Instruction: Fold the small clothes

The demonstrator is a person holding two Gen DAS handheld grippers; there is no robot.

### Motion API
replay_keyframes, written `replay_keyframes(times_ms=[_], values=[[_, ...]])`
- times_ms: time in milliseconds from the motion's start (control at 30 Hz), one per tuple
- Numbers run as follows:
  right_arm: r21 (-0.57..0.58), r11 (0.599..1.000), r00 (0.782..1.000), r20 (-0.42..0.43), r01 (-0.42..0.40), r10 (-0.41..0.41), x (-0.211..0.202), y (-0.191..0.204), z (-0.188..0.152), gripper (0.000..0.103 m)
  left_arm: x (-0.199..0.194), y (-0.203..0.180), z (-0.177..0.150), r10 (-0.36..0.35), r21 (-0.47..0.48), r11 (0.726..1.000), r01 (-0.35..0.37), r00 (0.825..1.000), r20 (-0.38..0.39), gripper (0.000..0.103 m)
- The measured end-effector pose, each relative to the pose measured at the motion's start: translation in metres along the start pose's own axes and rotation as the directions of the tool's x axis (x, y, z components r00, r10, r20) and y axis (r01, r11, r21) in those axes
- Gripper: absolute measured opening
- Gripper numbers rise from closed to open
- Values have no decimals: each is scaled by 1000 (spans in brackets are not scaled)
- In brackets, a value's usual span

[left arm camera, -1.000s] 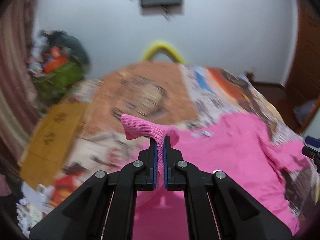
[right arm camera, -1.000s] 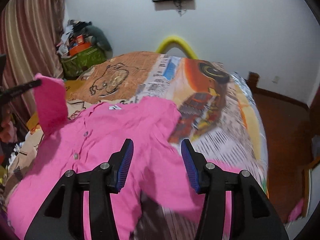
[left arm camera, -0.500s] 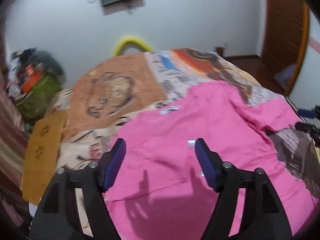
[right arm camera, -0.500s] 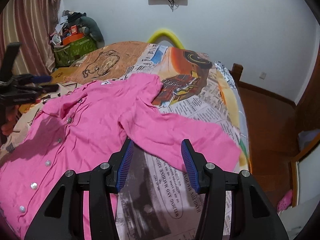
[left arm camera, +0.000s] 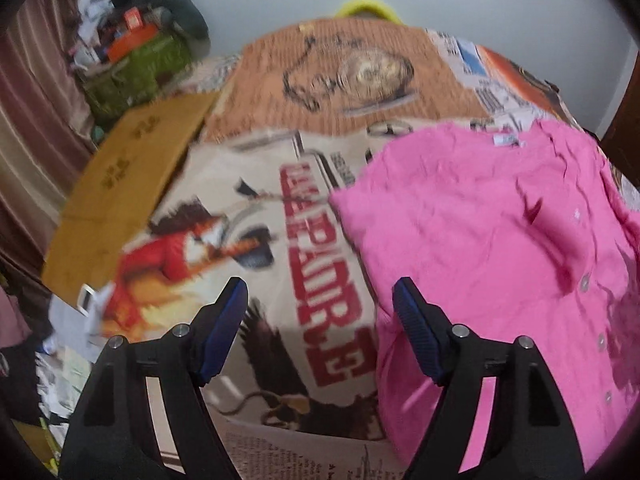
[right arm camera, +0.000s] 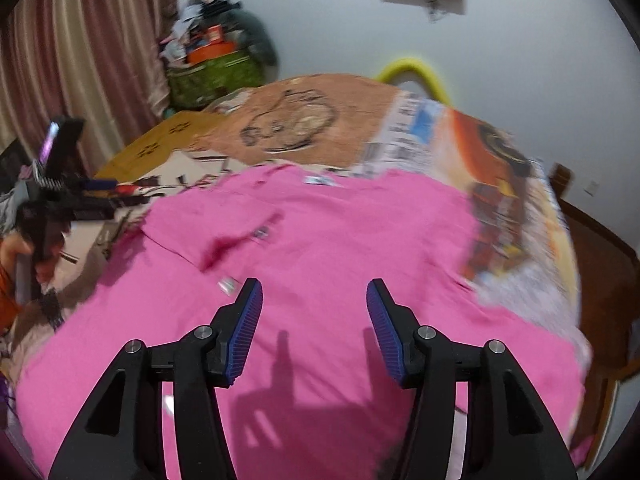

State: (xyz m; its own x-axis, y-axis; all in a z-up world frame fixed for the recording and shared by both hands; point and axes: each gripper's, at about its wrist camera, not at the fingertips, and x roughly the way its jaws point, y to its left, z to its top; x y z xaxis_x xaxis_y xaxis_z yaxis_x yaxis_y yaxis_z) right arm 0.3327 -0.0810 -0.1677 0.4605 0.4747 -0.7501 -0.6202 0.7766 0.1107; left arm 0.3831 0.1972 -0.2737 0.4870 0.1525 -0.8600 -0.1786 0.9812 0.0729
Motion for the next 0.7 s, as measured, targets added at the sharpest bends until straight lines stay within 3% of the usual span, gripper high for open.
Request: replay_keyframes(times_ms=[100,267,300,400,467,700], values=[[-5,999,999,-21,-43,43,23,21,14,51,12,-1,-10,-27,-16,1000,27,1000,-13,75],[-35,996,995,-55,-83,81,63,53,34,50,10,-7,-10,-116,-2,993,116,993,-26,45],[-41,996,995,-61,-77,74,71,58,36,48,11,-10,-11,-114,12,993,114,993,-25,43],[-64,997,994,-104,-39,33,94,67,40,29,11,-19,-14,-76,56,996,76,997,-3,42],[-65,998,992,-130,-19,11,103,68,40,10,12,-19,-14,-76,54,996,76,997,0,42],[40,999,998,-57,-3,6,74,44,33,8,12,-19,-15,-68,46,997,69,998,-5,42]])
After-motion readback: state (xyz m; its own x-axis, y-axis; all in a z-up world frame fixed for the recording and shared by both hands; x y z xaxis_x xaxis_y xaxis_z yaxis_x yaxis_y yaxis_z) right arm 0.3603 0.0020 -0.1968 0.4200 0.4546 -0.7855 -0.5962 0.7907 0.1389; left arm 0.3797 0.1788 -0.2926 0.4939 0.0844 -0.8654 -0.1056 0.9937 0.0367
